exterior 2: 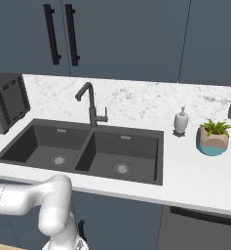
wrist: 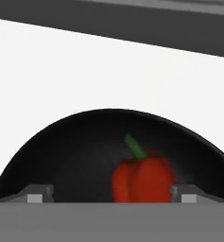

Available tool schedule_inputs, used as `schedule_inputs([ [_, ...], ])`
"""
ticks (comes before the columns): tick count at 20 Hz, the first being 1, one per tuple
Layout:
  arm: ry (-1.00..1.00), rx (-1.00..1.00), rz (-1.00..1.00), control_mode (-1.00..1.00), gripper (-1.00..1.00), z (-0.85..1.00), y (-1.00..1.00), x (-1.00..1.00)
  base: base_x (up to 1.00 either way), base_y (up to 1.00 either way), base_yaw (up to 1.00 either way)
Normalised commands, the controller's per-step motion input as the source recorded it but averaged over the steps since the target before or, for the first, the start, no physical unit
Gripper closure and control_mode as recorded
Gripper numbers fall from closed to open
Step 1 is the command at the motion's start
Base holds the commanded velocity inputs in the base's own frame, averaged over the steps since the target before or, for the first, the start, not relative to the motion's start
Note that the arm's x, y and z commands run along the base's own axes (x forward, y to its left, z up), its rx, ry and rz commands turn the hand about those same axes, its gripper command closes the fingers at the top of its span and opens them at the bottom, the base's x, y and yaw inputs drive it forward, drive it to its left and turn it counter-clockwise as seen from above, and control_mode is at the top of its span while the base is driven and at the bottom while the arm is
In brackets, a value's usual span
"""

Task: Pick the bell pepper from the sink and place it in the bowl. Then pick the bowl and place it in the microwave. Then close the microwave door and press the start button.

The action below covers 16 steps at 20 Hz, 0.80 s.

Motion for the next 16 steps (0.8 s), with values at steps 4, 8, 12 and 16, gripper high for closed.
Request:
schedule_inputs([
  [4,-0.01,0.00,-0.03,-1.00,-1.00,0.21,0.00,-0.38,0.00,0.00,0.00],
  [8,0.00,0.00,-0.06,-1.00,-1.00,0.37,-0.03,-0.43,0.00,0.00,0.00],
  [12,-0.02,0.00,-0.07,-1.00,-1.00,0.29,-0.39,-0.45,0.00,0.00,0.00],
  [16,-0.02,0.00,-0.04,-1.00,-1.00,0.18,-0.57,-0.41,0.00,0.00,0.00],
])
